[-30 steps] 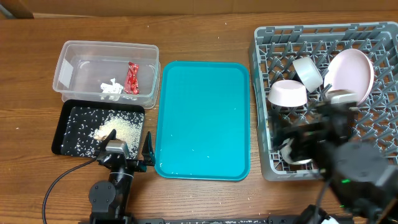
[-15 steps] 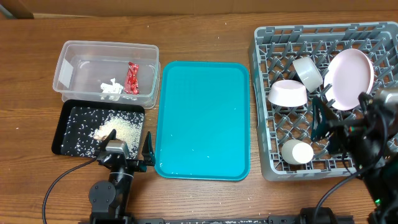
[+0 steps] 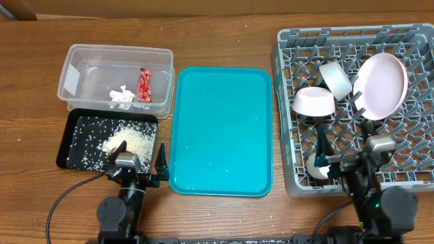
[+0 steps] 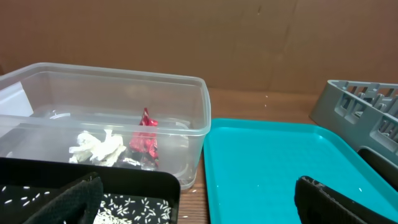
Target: Sort waste into correct bins and load items into the dishwasher
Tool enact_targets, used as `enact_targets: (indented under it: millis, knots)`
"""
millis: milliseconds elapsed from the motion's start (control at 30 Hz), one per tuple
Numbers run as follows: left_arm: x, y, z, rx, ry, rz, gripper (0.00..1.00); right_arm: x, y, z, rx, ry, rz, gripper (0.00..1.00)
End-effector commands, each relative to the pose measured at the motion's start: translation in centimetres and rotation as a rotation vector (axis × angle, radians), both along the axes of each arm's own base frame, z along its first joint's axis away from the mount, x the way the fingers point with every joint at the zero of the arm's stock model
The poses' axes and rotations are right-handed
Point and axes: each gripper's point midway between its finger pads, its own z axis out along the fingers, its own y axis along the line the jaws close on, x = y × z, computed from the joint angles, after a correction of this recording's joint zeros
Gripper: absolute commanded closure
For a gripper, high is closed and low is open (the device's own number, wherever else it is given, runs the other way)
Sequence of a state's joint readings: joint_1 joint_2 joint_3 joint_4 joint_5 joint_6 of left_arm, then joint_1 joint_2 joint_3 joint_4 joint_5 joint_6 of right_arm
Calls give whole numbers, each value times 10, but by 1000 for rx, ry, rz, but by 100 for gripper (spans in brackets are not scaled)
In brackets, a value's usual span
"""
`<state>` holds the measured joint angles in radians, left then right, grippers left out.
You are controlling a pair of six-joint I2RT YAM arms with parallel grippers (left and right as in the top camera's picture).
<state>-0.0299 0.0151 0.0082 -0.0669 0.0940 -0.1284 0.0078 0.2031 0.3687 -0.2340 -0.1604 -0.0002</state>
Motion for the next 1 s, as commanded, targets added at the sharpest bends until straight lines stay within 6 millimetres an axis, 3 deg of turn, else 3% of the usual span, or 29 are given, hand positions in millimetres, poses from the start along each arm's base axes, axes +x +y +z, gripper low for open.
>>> enact_targets:
  millis: [0,233,433,633,800,967]
  knots:
    - [0,2,0,-10,-1,6,0,-2,0,-20,-4,-46,3,0]
    - [0,2,0,-10,-1,6,0,1,3,-51,0,-90,20,0]
    - [0,2,0,-10,-1,6,0,6,3,-67,-1,-101,22,0]
    - [0,2,0,-10,-1,6,0,6,3,-71,0,-82,18,0]
    - [0,2,0,-10,-1,6,0,7,3,-90,0,-5,18,0]
    - [0,2,0,-10,-1,6,0,7,3,-89,0,-8,18,0]
